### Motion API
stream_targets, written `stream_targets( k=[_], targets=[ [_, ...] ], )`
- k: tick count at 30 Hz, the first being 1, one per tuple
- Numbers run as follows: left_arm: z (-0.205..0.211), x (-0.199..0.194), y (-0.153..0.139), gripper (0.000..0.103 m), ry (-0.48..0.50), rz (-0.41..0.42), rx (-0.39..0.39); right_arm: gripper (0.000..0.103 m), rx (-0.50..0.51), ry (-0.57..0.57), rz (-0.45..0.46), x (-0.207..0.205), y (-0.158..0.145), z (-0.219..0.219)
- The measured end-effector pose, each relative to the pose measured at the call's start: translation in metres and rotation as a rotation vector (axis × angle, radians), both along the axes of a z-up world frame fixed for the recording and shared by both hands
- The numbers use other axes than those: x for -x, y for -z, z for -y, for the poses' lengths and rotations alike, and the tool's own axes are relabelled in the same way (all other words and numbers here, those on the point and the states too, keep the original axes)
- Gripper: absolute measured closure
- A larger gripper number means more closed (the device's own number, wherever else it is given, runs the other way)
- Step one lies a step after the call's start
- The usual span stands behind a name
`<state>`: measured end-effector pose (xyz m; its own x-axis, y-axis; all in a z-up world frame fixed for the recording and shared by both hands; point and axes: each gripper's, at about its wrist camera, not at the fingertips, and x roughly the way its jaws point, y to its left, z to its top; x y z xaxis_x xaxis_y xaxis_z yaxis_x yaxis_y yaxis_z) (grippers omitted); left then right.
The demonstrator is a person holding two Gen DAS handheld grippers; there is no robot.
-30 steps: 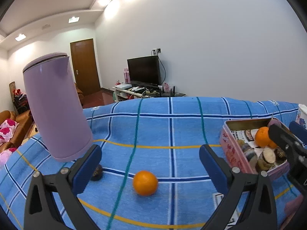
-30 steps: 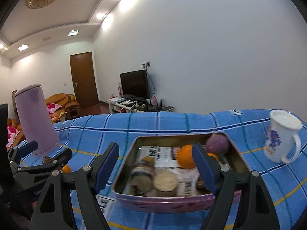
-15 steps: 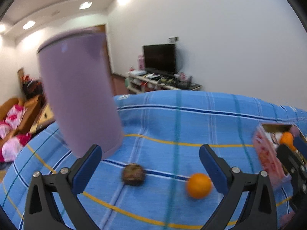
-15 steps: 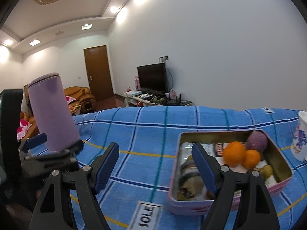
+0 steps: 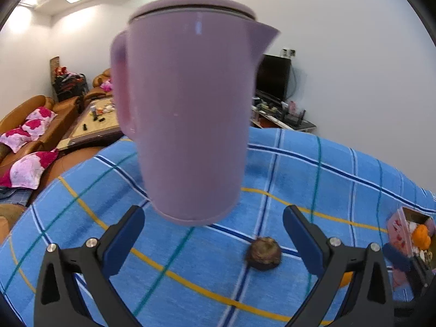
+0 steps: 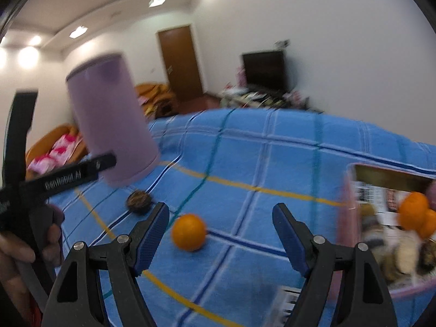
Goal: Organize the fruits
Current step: 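Grasp the orange with the right tool while the left tool grasps the brown kiwi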
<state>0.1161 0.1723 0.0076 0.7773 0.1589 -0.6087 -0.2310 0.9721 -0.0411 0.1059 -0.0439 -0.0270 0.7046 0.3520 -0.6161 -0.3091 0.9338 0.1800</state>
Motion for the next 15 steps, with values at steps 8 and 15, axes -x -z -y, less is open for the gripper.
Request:
stream_targets(
  k=[8,15],
  targets=[
    [-0.003,-0.005,0.006,0.000,0.000,-0.032,0.002,0.045,0.076,-0.079,-0.119,-0.018,0.020,-0.040],
    [0.022,-0.014,0.020,0.000,0.138,-0.095,0.028,0.065,0.041,-0.086,-0.201,-0.026,0.032,-0.033]
  ],
)
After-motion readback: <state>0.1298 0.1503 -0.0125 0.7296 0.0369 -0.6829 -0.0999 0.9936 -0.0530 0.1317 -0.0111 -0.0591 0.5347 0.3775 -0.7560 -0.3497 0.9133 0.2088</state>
